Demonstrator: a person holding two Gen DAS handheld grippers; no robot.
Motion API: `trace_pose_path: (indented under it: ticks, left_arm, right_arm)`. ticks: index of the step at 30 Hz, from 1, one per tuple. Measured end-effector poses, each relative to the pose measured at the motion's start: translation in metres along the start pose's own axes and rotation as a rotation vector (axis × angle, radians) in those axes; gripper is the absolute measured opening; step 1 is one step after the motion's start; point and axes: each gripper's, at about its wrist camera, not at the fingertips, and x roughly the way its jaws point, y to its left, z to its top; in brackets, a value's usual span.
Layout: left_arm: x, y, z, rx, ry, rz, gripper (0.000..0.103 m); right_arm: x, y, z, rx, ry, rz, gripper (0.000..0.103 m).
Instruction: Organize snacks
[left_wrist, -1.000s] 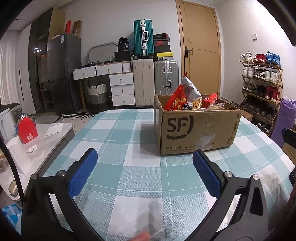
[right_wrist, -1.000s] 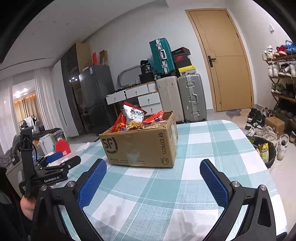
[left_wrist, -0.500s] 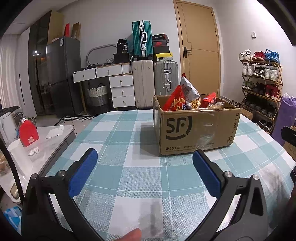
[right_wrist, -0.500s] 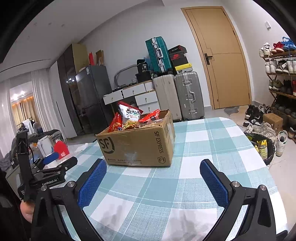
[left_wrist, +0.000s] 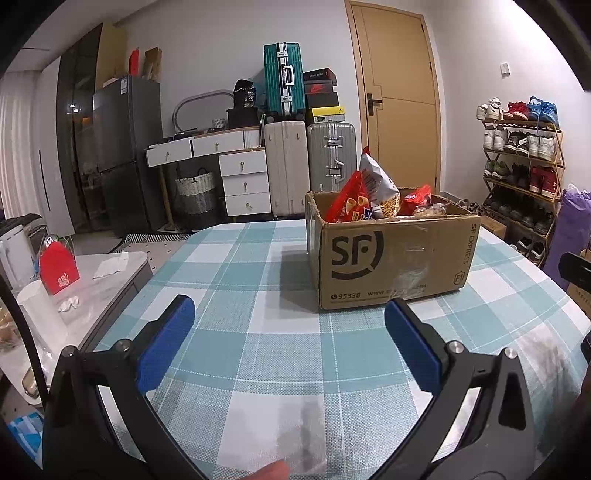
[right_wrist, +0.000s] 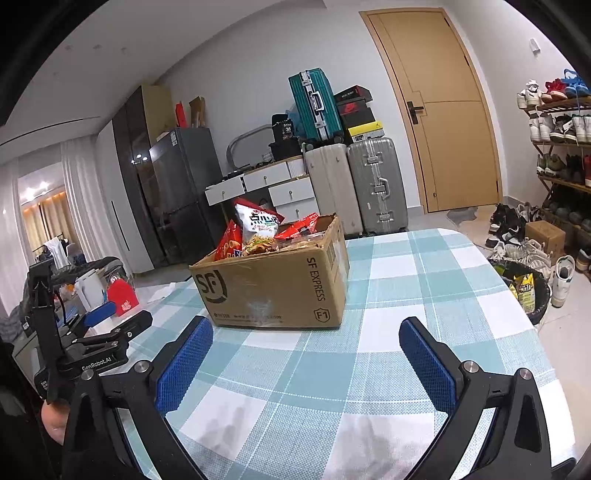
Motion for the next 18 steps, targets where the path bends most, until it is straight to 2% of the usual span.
trace_pose_path:
  ticks: [18]
  left_arm:
    - [0.0013,0.0046,0.0009,-0.009,0.005,-0.003,0.103]
  right_arm:
    - [-0.0011,-0.0089,-0.0025,0.049,0.001,0.000,0.103]
